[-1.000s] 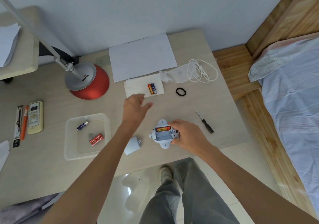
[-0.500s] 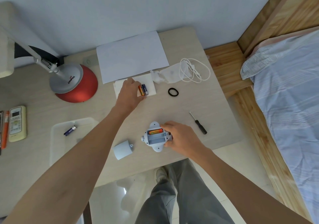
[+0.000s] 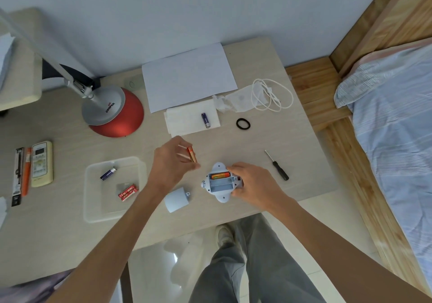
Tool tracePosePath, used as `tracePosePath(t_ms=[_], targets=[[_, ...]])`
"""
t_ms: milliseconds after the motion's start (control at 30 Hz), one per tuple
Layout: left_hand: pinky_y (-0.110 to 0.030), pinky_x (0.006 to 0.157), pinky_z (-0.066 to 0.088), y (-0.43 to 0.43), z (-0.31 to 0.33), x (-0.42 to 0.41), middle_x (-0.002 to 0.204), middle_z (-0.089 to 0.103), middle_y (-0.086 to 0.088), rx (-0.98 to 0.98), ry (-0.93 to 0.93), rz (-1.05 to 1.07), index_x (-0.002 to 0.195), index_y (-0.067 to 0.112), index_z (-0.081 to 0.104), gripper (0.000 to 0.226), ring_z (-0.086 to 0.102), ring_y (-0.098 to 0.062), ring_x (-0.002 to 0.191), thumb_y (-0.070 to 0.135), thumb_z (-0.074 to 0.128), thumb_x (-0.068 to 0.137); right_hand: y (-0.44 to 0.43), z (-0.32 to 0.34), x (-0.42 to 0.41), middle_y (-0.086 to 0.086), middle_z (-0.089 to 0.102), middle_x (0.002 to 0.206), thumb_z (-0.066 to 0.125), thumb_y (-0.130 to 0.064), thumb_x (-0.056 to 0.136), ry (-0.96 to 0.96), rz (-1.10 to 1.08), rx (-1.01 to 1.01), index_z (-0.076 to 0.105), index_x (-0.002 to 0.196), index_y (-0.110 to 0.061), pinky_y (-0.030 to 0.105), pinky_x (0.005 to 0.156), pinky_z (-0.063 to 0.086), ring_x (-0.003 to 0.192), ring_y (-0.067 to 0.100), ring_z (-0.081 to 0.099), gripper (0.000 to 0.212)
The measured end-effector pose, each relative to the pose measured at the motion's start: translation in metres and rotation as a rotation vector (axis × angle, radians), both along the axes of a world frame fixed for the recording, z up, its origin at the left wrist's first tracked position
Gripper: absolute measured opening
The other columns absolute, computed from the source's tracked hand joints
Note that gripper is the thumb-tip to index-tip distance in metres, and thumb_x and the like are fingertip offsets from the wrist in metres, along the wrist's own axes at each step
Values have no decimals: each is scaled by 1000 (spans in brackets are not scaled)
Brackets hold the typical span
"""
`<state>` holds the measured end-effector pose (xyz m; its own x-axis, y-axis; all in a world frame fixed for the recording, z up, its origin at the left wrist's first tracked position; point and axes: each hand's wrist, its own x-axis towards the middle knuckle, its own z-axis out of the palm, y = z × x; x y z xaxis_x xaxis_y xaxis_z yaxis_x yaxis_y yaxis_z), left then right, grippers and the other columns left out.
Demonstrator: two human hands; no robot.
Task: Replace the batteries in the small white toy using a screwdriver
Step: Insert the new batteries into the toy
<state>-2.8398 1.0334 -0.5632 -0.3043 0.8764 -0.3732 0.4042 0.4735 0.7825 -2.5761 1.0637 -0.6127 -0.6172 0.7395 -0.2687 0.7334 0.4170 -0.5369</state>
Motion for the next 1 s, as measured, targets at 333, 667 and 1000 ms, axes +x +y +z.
tracePosePath(t_ms=[333,667,1000], targets=[[-33,86,65,-40,6,37,83,81,2,99,-111,29,86,12,81,18,80,-15,82,1,91,77,0,2,-1,-9,71,120,83,-34,83,-9,-4,15,64,137,-29,38,81,63,97,16,70,57],[-34,84,65,-55,-10,49,100,81,5,198,163,-213,102,19,84,22,77,-8,85,13,90,82,-3,2,0,-8,72,116,84,-34,81,8,-18,18,66,134,-29,38,82,63,95,17,70,56],[-22,80,55,-59,-17,47,99,69,4,110,228,-251,102,29,85,29,66,-12,85,24,95,76,-4,3,-1,-10,73,119,86,-35,83,26,-13,31,65,137,-29,34,85,63,98,14,71,59]])
